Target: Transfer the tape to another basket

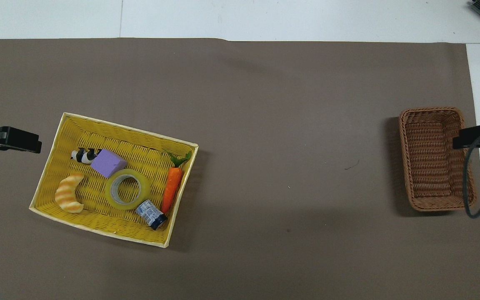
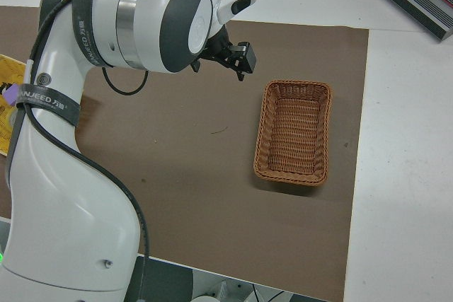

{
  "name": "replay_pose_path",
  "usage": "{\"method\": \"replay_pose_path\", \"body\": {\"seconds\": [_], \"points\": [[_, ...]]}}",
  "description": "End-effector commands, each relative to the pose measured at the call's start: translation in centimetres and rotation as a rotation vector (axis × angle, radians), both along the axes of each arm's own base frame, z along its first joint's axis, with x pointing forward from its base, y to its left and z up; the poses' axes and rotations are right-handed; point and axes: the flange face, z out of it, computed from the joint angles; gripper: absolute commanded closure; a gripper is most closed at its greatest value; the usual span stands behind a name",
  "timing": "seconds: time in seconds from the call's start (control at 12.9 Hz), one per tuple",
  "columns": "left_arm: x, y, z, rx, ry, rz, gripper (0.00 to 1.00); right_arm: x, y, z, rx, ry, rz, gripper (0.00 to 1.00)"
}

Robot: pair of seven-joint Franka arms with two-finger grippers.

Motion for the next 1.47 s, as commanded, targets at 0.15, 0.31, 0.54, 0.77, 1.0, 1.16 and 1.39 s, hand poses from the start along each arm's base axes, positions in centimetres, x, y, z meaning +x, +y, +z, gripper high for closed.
{"method": "replay_pose_path", "body": {"seconds": [0.15, 0.31, 0.54, 0.77, 1.0, 1.16, 1.39], "points": [[-0.10, 0.45, 0.20, 0.009, 0.009, -0.068, 0.00, -0.40, -0.07, 0.21, 0.014, -0.004, -0.004, 0.00], [-0.08, 0.70, 0.20, 0.009, 0.009, -0.062, 0.00, -0.40, -0.07, 0.21, 0.014, -0.004, -0.004, 0.00], [-0.08, 0.72, 0.20, 0.011, 0.009, -0.063, 0.00, -0.41, -0.15, 0.21, 0.014, -0.004, -0.006, 0.00], [-0.13, 0.72, 0.28, 0.011, 0.008, -0.062, 0.00, -0.40, -0.07, 0.21, 0.014, -0.004, -0.004, 0.00], [-0.08, 0.70, 0.20, 0.009, 0.009, -0.062, 0.00, -0.40, -0.07, 0.21, 0.014, -0.004, -0.004, 0.00], [-0.13, 0.70, 0.28, 0.009, 0.008, -0.062, 0.00, -0.40, -0.07, 0.21, 0.014, -0.004, -0.004, 0.00], [-0.08, 0.70, 0.20, 0.009, 0.009, -0.064, 0.00, -0.40, -0.07, 0.21, 0.014, -0.004, -0.004, 0.00]]}}
